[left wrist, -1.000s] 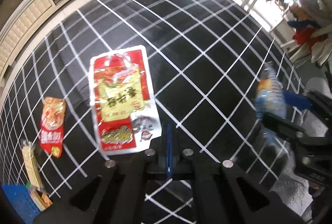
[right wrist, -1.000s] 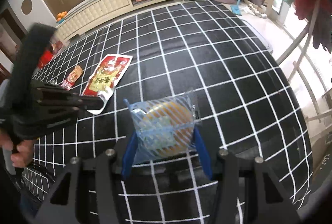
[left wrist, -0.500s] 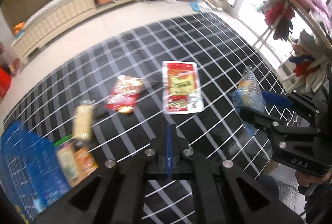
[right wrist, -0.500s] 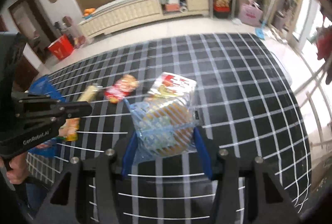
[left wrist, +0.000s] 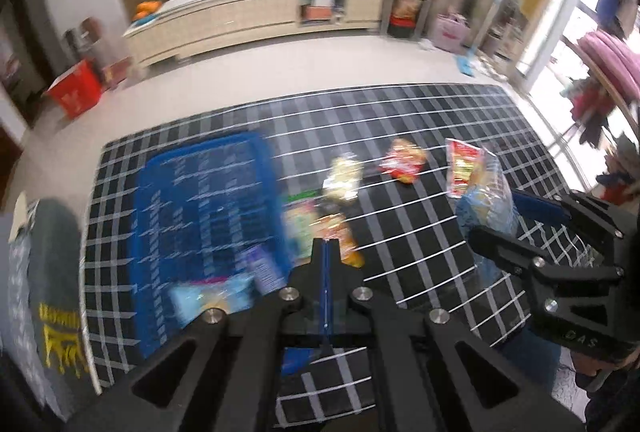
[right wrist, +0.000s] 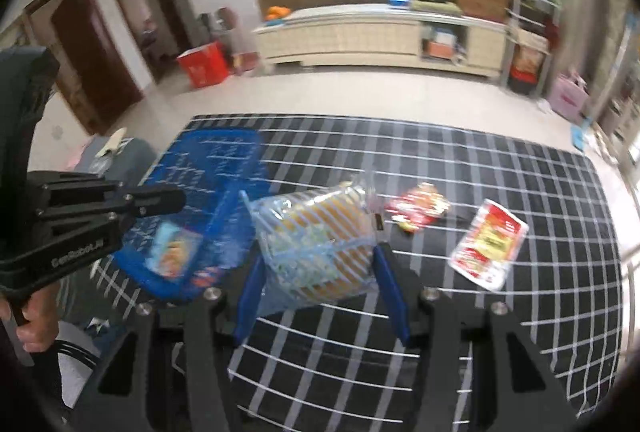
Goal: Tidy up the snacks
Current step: 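Open the right tool over the basket to drop the bun bag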
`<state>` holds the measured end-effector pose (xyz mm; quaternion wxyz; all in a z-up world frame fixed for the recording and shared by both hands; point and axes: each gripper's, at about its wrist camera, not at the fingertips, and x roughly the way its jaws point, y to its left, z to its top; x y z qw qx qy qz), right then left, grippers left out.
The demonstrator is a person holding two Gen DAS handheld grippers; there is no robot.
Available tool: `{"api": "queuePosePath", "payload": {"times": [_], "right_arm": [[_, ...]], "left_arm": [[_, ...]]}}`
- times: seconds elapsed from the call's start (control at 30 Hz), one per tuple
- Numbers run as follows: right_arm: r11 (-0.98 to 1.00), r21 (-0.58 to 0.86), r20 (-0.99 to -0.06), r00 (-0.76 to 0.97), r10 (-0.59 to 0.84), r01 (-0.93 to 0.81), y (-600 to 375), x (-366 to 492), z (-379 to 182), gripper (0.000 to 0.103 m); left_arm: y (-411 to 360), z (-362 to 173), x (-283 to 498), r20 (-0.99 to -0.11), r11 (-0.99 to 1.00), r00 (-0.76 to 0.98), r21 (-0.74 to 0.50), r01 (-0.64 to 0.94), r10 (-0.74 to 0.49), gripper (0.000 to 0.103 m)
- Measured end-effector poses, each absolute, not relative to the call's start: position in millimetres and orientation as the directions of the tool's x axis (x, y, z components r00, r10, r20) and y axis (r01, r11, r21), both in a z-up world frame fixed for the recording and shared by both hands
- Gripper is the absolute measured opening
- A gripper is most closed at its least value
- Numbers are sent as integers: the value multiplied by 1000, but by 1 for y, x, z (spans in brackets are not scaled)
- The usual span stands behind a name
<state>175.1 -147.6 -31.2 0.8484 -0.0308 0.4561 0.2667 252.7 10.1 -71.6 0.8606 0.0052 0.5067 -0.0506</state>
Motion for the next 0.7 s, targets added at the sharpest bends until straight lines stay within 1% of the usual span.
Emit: {"api": "queuePosePath", "payload": {"times": [0.07, 0.2, 0.37, 0.47, 0.6, 0.63, 0.67, 0.7], "right_arm": [[836, 188, -793, 423, 439, -515, -121, 169, -31, 58], [803, 191, -804, 379, 458, -565, -76, 165, -38, 58], [775, 182, -824, 336, 456, -606, -34, 169, -51, 58], [757, 177, -832, 315, 456, -629, -14, 172, -59, 58], [742, 166, -849, 288, 442, -650, 5, 180, -72, 58], [739, 167, -853, 280, 440, -653, 9, 180, -75, 58], [736, 167, -856, 274, 438, -656, 12, 180, -78, 58], [735, 166, -859, 269, 435, -658, 16, 180, -81, 58]], "left_arm": [[40, -74, 246, -874, 998, 482, -50, 39, -63, 0], [77, -82, 237, -876, 999, 481, -52, -8, -42, 0], [108, -100, 236, -885, 996, 464, -76, -41, -48, 0], [124, -113, 241, -892, 993, 445, -105, -44, -75, 0], [134, -134, 248, -910, 993, 408, -105, -52, -75, 0], [135, -137, 248, -911, 993, 406, -102, -53, -72, 1], [136, -140, 249, -912, 994, 405, -98, -52, -68, 8], [138, -142, 249, -912, 994, 405, -96, -50, -67, 18]]}}
